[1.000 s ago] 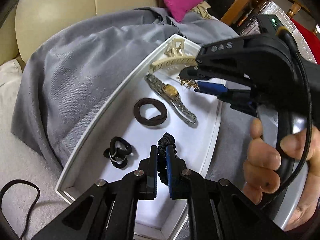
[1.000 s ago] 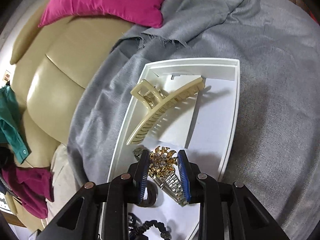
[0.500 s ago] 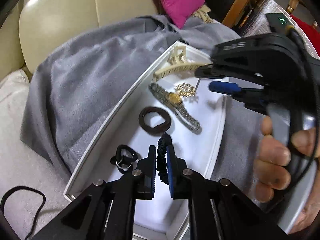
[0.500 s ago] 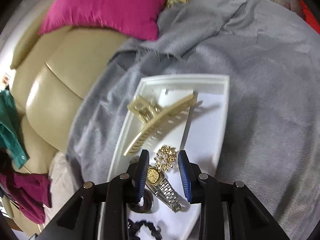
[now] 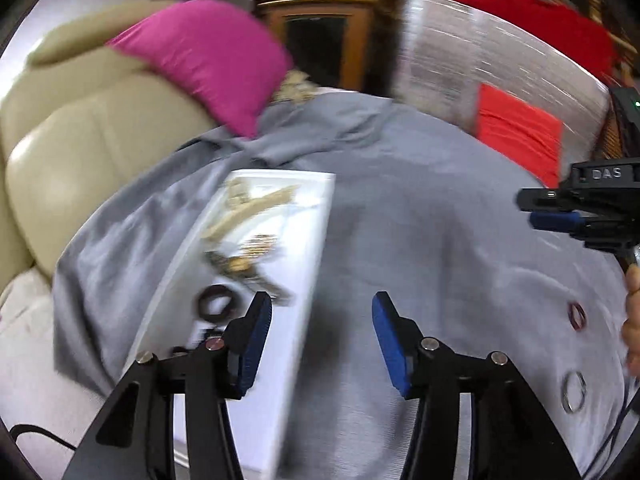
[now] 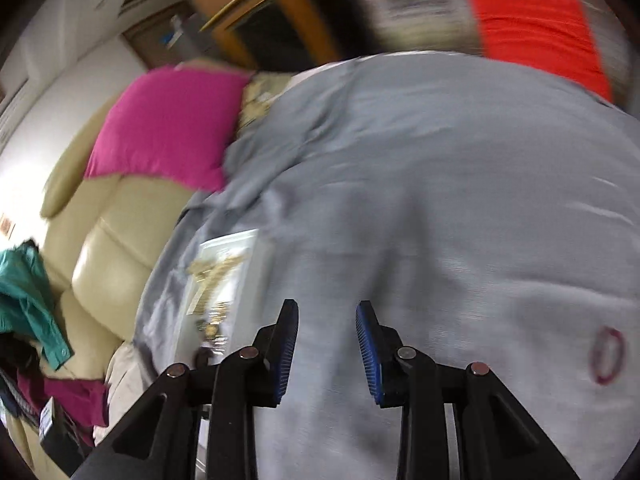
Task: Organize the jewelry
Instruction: 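Move both open tools back over the remaining items on the cloth, then grasp the silver bangle with the left tool while the right tool grasps the red hair tie, then lift and carry the bangle and red hair tie toward the white tray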
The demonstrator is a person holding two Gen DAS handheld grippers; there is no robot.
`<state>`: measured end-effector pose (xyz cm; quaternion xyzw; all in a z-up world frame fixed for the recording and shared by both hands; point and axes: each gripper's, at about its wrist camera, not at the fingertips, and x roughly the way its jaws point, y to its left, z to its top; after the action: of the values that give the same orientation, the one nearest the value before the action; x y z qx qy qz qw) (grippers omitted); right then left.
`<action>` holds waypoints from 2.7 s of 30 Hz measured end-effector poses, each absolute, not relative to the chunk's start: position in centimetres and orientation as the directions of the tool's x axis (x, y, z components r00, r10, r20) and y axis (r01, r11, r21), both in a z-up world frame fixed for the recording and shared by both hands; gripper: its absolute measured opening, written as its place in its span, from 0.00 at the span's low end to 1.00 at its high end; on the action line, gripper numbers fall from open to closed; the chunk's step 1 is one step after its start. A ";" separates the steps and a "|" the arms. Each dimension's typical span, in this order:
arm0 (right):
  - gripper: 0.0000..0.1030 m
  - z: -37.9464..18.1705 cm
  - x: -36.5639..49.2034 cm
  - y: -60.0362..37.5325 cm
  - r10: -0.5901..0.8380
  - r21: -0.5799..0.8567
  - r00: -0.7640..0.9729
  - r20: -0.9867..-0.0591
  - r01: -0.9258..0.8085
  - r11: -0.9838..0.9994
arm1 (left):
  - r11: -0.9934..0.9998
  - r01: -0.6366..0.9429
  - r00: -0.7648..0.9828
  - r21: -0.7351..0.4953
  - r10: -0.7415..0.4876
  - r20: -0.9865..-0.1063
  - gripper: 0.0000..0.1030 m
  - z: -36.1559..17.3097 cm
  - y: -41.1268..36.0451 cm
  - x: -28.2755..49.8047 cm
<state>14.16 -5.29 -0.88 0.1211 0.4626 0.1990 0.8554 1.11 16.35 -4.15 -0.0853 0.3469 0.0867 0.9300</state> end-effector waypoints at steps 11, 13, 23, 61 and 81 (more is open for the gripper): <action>0.43 -3.5 9.9 -26.6 0.349 0.479 0.595 -0.724 0.070 0.875 | 0.998 0.070 0.747 0.002 -0.052 -0.662 0.56 -4.4 2.7 2.0; 0.43 -4.6 9.5 -28.8 0.350 0.503 0.600 -0.719 0.103 0.858 | 0.993 0.120 0.731 -0.006 -0.093 -0.676 0.56 -4.7 0.7 2.1; 0.43 -8.5 9.7 -33.3 0.379 0.558 0.587 -0.716 0.155 0.815 | 0.963 0.269 0.631 -0.019 -0.191 -0.752 0.56 -7.7 -7.3 3.1; 0.05 -11.7 13.5 -29.3 0.221 0.331 0.564 -0.796 0.099 0.939 | 0.876 0.476 0.475 -0.077 -0.330 -0.816 0.59 -11.1 -12.8 2.3; 0.04 -6.5 11.1 -26.1 0.329 0.412 0.660 -0.676 -0.032 0.911 | 0.973 0.228 0.702 0.016 -0.153 -0.696 0.59 -4.6 -4.8 1.6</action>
<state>11.07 -26.11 -6.49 0.1856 0.3998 0.1013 0.8919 1.61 -4.82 -4.63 0.0506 0.3721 -0.1036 0.9210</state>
